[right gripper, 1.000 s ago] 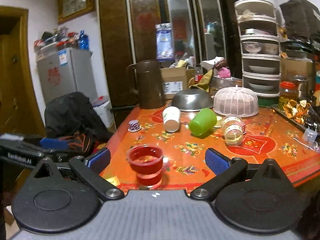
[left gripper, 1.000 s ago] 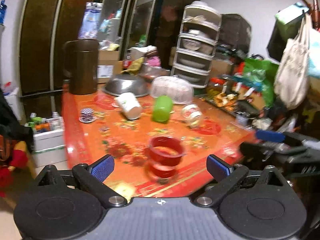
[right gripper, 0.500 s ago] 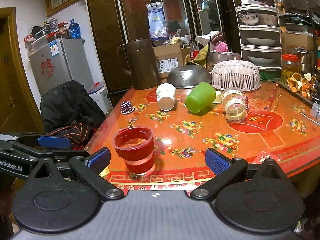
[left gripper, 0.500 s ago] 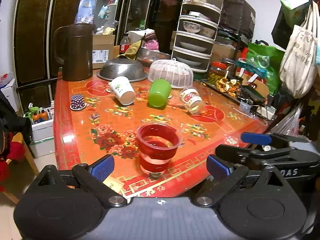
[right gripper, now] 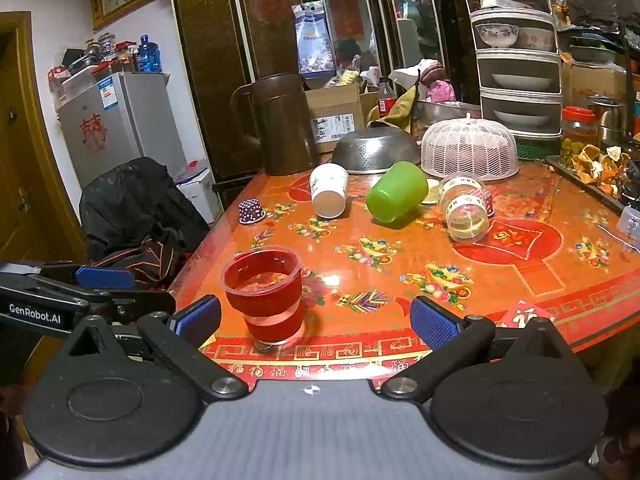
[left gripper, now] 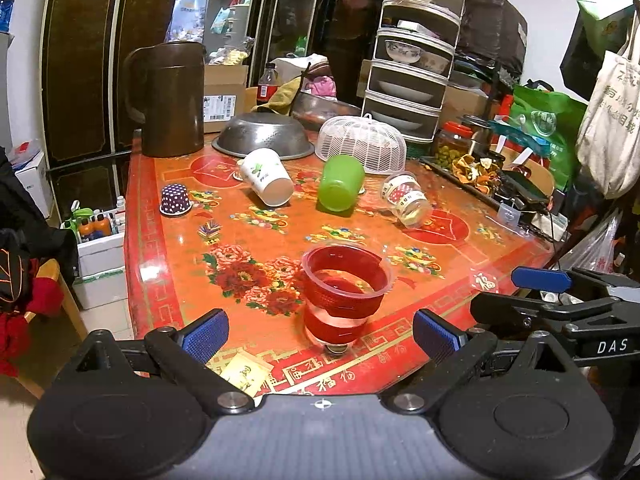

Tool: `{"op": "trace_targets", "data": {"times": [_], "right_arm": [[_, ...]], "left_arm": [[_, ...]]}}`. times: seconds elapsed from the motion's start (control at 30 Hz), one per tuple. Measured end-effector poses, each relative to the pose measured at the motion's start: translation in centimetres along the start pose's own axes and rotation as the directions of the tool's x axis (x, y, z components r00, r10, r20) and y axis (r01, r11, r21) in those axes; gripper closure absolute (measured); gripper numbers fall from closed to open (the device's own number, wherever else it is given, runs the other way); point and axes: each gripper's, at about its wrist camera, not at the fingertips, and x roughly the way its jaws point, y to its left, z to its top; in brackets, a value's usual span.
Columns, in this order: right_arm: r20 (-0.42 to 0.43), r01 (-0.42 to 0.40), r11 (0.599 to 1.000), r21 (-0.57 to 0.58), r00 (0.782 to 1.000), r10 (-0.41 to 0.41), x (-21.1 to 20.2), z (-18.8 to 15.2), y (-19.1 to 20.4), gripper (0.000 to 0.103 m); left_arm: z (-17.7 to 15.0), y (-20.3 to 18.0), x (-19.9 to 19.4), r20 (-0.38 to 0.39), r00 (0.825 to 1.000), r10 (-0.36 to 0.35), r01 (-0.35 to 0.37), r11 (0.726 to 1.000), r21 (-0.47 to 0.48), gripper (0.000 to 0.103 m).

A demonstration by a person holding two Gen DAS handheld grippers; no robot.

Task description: Flip cup upright

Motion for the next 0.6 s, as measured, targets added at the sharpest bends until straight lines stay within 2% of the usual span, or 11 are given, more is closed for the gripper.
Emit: {"op": "trace_targets", "data": {"times": [0.6], "right_arm": [[0.002, -0.021, 1.0, -0.005, 1.0, 0.021, -0.15, -0.03, -0.22, 0.001]], "left_arm": [[-0.01, 0.15, 0.21, -0.006, 1.0, -0.008, 0.008, 1.0, -0.016, 0.003]]}}
